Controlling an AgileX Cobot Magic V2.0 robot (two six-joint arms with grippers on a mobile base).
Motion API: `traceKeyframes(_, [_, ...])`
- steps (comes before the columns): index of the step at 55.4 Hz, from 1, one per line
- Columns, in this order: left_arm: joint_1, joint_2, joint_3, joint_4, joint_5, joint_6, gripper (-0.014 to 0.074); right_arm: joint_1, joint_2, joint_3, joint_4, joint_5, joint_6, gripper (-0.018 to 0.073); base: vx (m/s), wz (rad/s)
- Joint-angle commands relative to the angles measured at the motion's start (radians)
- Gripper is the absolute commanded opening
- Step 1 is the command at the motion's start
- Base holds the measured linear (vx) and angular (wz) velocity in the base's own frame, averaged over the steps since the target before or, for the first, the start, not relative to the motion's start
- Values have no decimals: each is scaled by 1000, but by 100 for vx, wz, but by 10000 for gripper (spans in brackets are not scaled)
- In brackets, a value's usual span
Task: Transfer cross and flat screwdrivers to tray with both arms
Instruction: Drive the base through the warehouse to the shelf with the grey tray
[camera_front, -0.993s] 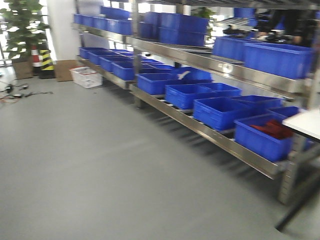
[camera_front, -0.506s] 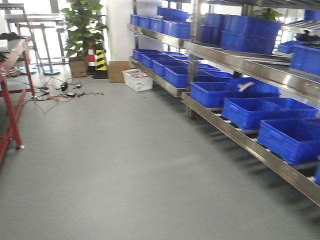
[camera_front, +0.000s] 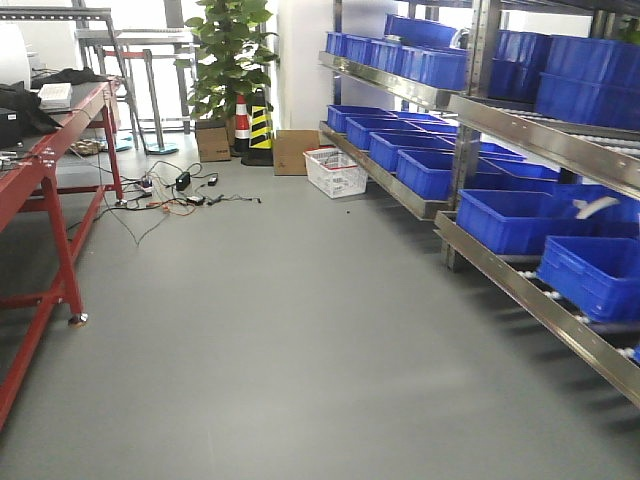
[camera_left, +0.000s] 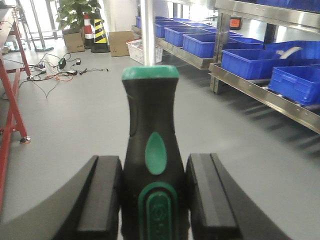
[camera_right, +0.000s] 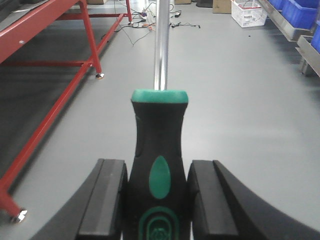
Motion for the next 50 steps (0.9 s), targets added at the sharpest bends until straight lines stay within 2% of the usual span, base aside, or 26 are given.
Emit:
traceKeyframes(1, [-3,11,-29,-9,-99,-4,-6,-4,4,-29,23,-79,-3,-8,65,13])
traceKeyframes(22, [-3,11,-29,-9,-99,-4,-6,-4,4,-29,23,-79,-3,-8,66,-3])
traceKeyframes(50, [-3,11,-29,-9,-99,-4,-6,-4,4,-29,24,-80,-3,-8,64,-36])
